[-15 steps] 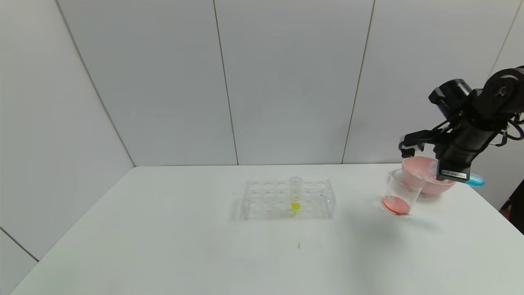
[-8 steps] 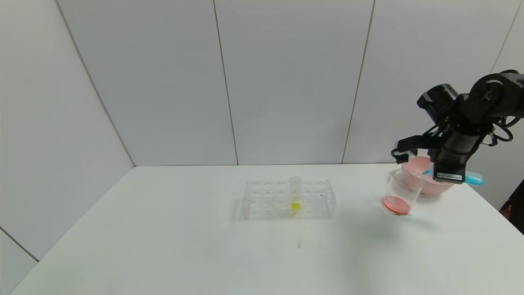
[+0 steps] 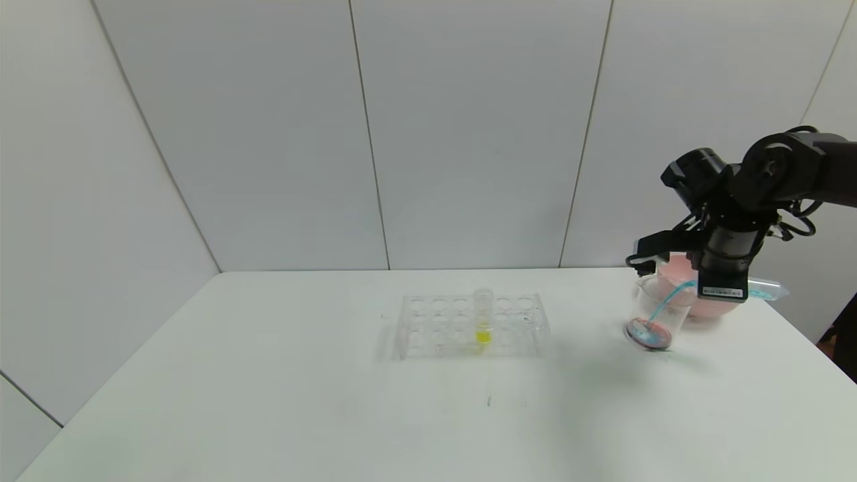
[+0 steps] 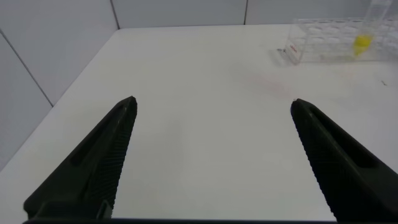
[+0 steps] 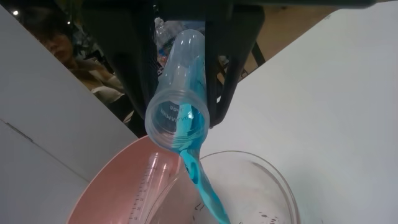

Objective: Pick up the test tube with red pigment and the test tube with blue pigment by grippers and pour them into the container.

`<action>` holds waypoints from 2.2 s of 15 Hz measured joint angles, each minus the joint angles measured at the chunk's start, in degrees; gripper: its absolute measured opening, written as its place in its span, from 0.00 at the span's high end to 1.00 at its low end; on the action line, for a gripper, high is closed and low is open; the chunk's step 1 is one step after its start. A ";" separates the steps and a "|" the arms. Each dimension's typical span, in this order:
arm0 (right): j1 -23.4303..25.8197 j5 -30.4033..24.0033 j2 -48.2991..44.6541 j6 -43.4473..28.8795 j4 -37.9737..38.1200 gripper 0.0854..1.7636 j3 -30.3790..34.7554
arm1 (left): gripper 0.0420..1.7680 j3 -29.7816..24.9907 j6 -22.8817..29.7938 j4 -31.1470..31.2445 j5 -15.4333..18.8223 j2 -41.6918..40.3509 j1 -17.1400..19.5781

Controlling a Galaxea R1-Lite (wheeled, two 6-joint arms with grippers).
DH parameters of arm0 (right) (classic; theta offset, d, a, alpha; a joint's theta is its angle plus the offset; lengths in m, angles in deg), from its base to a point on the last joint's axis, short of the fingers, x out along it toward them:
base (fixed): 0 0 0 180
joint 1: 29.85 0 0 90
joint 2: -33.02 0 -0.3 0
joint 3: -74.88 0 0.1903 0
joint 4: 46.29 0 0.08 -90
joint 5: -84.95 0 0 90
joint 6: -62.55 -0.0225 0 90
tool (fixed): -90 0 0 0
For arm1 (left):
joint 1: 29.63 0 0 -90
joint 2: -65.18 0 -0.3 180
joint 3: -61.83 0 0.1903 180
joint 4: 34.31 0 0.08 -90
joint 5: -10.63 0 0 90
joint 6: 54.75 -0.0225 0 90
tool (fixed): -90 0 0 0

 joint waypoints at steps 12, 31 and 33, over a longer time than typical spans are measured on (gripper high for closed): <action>-2.18 7.22 -0.39 6.24 -1.73 0.75 0.00 | 0.00 0.00 0.00 0.00 0.00 0.00 0.00; -1.33 -6.90 -3.41 -5.86 -5.13 0.75 0.00 | 0.00 0.00 0.00 0.02 0.00 0.00 0.00; -0.78 -14.20 -4.35 -11.78 -5.51 0.75 0.07 | 0.00 0.00 -0.02 0.02 0.00 0.00 0.00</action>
